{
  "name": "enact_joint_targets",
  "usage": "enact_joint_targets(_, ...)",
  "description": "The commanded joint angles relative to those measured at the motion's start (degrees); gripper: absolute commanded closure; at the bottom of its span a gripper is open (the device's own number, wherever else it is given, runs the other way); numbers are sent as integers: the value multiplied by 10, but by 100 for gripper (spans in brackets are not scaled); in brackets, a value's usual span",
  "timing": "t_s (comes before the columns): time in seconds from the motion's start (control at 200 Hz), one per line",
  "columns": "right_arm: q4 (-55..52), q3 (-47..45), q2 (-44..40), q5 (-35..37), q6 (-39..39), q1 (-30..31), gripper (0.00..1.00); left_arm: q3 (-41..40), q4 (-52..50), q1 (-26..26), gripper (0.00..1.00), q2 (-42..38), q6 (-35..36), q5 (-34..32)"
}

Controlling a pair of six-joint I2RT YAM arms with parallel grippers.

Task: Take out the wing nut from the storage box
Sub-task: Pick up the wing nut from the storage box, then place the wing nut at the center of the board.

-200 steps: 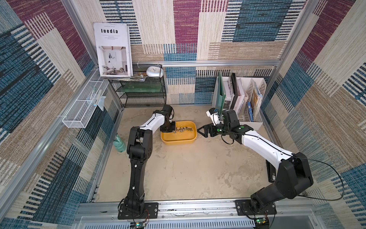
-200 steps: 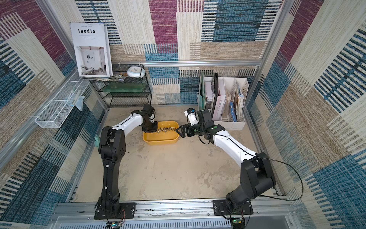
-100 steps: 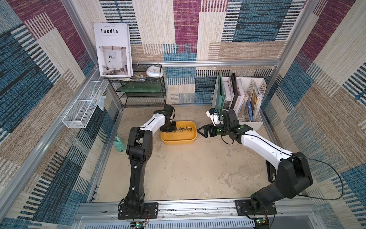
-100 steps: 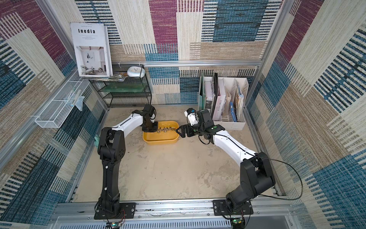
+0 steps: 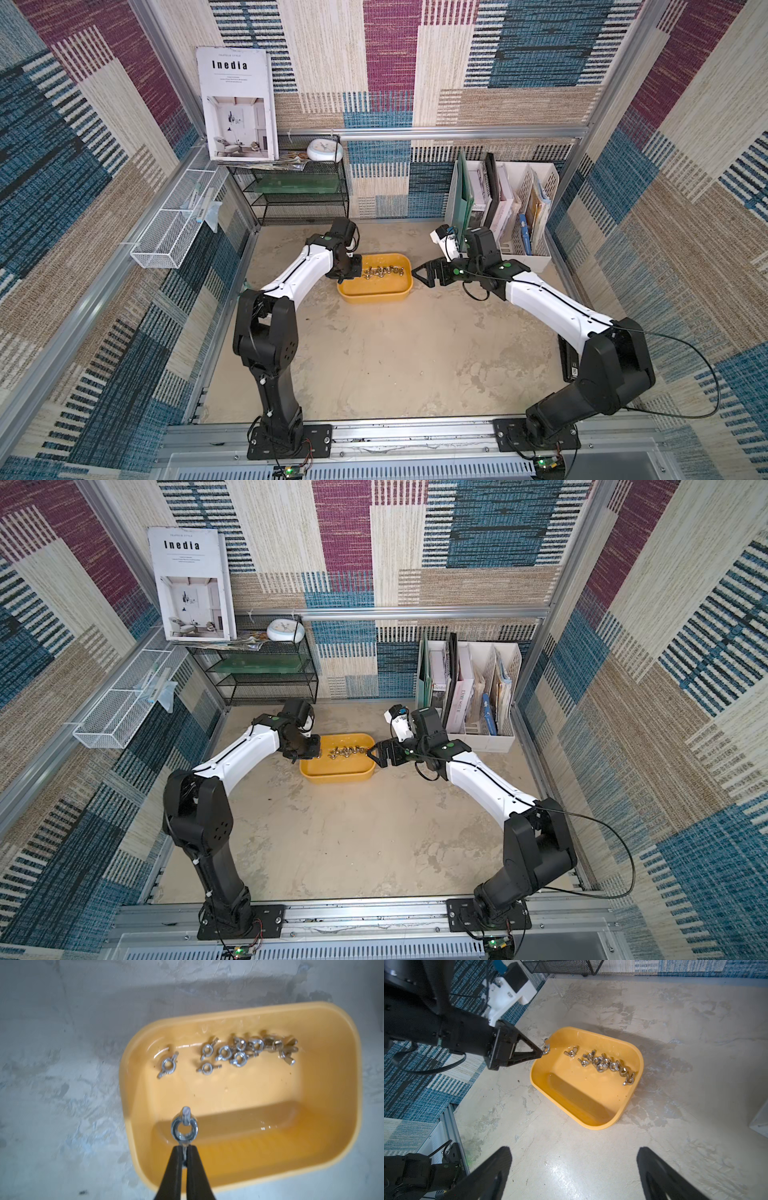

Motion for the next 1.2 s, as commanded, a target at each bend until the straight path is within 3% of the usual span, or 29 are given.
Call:
enact_joint_targets(0.0,5,9,9,-17,-13,7,1,-62,-1,0,99,-68,-29,-16)
enact_joint_targets(0.31,14,32,46,-31,-18,42,1,-287,4,-18,98,-288,-111,-20)
enact_joint_targets(0.481,16,40,64,-25,-12,64,1,-367,24,-51,97,-335,-152,-29)
enact_joint_targets(0.666,14,49,70,-13,-7,81,1,-415,88,-89,97,-308,-180,-43)
enact_joint_targets(1.197,-16,41,55,52,2,87,1,-377,142,-129,94,-154,-175,-68)
